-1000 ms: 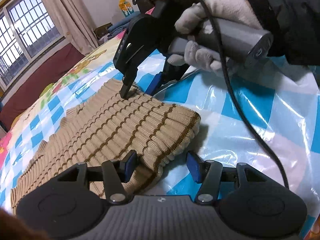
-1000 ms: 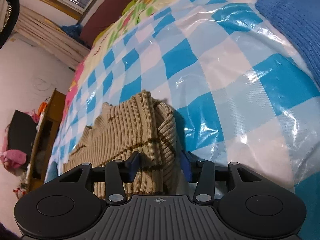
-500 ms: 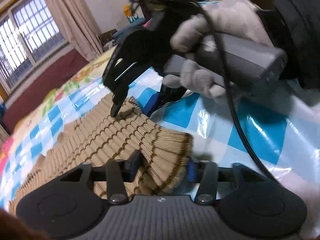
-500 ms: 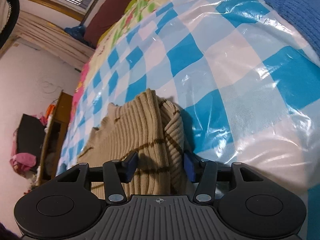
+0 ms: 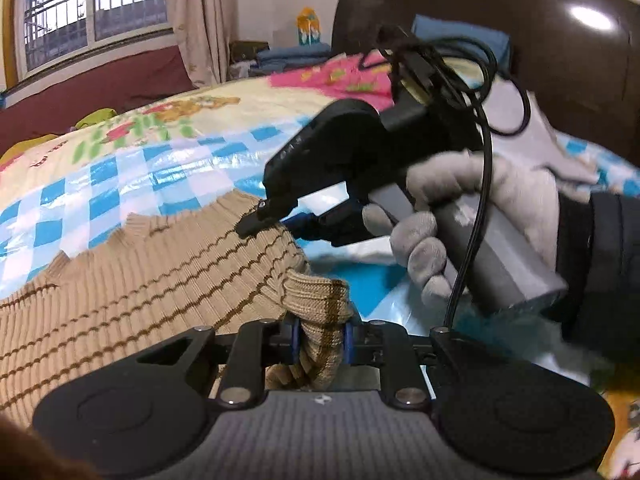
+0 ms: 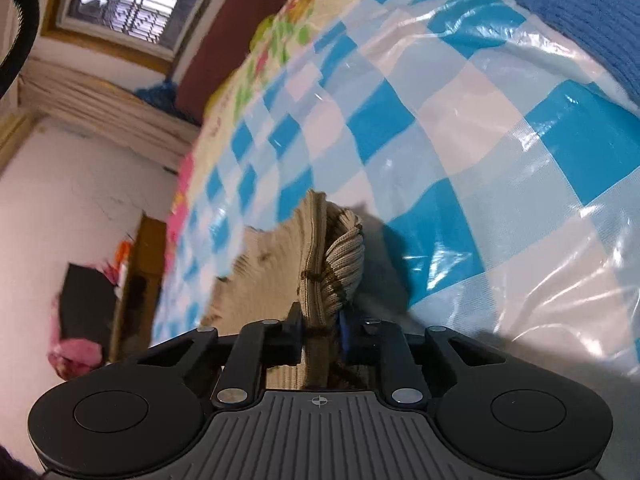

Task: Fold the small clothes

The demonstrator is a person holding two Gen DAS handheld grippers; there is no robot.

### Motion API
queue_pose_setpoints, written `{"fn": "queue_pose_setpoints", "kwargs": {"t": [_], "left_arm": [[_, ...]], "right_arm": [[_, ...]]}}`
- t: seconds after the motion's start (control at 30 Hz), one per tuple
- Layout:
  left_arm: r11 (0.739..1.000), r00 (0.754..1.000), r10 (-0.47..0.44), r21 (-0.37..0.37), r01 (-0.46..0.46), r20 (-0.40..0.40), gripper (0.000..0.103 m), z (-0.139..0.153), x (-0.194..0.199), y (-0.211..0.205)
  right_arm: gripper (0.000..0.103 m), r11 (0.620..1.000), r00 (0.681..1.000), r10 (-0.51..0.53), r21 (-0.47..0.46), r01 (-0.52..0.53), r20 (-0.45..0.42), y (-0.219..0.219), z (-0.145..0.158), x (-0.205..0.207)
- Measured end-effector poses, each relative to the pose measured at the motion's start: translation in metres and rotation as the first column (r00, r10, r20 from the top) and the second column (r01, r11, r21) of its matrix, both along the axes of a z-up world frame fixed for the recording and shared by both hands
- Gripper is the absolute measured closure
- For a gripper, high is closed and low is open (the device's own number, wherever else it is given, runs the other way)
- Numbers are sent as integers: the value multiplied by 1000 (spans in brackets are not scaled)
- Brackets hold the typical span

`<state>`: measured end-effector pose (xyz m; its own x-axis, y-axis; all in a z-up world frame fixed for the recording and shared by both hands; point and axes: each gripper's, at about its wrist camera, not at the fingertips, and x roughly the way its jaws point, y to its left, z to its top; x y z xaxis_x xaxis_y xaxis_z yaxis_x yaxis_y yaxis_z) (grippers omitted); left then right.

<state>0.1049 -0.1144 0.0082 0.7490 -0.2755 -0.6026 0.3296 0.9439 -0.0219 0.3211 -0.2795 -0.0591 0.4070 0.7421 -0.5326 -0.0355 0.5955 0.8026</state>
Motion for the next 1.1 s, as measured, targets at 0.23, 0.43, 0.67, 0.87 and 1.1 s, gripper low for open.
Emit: {"fn": "queue_pose_setpoints", "kwargs": {"t": [0.23,0.43,0.67,0.87,1.1], "left_arm": [[978,997,81,-191,-79,3,80,28,-8,48],[943,984,174,-297,-153,46,80,48,-26,99],[875,936,348,-376,-306,48,80,43,-51,179],[782,874,485,-435,-446,-23,80,16,-64,241],[739,843,528,-434,-515,-101,80,-7,-82,266]], "right_arm": [[87,1000,998,1,7,-1,69,26,48,-4],[87,998,989,63,-14,-62,133,82,88,-4],[87,977,966,201,-106,-185,166,180,106,-6],[87,943,942,301,-194,-270,149,266,96,-12],[88,860,884,444,-346,-376,144,346,78,-45]]}}
